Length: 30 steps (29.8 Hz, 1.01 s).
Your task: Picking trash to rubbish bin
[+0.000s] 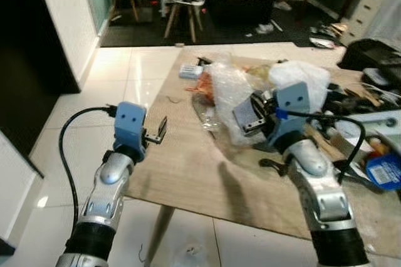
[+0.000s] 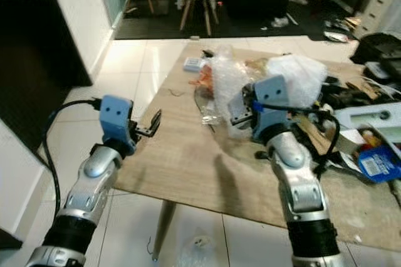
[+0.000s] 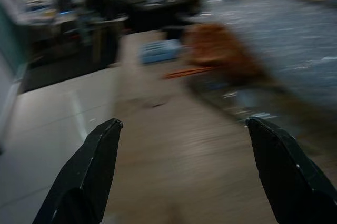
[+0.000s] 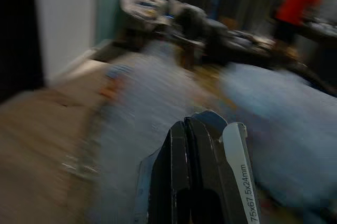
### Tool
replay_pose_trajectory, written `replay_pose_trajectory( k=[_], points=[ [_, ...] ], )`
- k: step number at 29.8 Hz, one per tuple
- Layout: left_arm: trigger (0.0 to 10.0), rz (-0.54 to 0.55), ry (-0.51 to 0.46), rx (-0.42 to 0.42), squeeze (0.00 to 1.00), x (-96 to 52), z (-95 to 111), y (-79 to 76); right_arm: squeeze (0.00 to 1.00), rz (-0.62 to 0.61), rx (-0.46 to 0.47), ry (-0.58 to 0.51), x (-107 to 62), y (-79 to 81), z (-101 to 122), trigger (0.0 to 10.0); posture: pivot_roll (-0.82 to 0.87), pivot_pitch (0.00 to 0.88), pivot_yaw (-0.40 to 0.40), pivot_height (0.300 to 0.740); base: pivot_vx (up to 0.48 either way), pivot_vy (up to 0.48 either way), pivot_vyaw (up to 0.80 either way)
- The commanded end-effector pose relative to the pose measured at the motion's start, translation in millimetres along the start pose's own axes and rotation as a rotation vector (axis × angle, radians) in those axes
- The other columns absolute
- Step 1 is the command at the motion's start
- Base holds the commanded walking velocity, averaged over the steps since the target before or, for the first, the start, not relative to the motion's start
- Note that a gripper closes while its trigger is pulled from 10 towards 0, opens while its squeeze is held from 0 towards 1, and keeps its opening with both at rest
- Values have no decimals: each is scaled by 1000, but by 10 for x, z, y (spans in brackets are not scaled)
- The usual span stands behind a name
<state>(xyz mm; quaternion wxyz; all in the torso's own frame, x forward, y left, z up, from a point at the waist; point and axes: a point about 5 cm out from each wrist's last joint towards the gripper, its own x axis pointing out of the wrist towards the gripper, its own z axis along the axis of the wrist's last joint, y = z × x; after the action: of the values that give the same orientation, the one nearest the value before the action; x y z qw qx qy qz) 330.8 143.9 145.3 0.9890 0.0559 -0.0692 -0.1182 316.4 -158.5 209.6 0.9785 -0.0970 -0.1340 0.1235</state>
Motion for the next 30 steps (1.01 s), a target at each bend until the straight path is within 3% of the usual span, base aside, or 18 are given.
replay_pose_trajectory(
  k=[1,14,25,30],
  points=[
    [10000,-12,-16,6,0,-7,13,-78,0,-23,-10,-18,-16,-45,12,10000,-80,70,-11,740,0,0,-800],
    [10000,26,2,6,0,1,22,-100,0,-10,-81,-106,53,97,43,10000,-79,71,-17,740,0,0,-800],
    [10000,27,17,34,0,0,11,-98,0,8,-84,-133,96,122,81,10000,-80,71,-24,740,0,0,-800],
    [10000,21,12,24,0,-6,12,-137,0,26,-86,-138,103,206,73,10000,-84,71,-25,740,0,0,-800]
  ],
)
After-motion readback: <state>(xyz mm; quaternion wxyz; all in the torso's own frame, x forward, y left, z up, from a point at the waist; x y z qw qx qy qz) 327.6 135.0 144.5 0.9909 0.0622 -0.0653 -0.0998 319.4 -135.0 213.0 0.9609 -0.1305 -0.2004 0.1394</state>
